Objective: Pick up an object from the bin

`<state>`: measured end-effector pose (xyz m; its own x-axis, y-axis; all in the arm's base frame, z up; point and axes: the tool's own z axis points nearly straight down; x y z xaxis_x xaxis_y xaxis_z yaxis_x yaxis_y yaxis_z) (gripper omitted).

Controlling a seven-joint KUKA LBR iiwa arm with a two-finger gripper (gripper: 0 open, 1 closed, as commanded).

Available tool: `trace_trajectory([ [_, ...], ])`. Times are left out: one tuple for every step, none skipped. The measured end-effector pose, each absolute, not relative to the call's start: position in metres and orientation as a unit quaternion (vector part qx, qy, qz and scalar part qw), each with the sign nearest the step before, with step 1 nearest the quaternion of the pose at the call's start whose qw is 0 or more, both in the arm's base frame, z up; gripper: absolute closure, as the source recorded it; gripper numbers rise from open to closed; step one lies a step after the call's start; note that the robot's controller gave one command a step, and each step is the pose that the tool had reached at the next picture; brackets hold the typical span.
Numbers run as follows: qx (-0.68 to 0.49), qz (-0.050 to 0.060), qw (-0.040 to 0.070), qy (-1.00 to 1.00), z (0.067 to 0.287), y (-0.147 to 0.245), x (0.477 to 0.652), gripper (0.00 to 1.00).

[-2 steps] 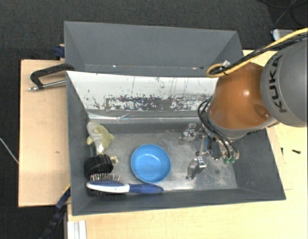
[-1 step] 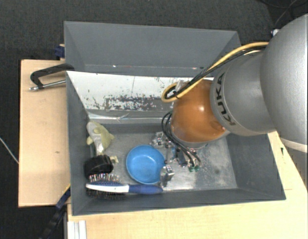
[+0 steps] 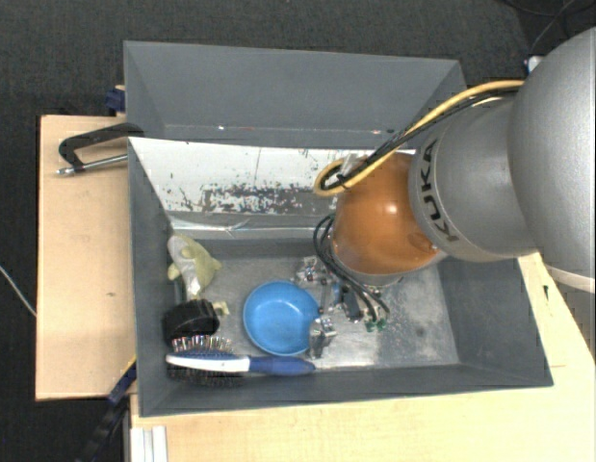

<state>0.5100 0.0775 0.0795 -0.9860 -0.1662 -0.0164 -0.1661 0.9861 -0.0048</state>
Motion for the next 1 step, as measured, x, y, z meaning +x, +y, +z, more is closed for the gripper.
trace_trajectory([
  [-0.079,0.002,0.007,0.997,0.2178,0.1168,0.5386,1.0],
])
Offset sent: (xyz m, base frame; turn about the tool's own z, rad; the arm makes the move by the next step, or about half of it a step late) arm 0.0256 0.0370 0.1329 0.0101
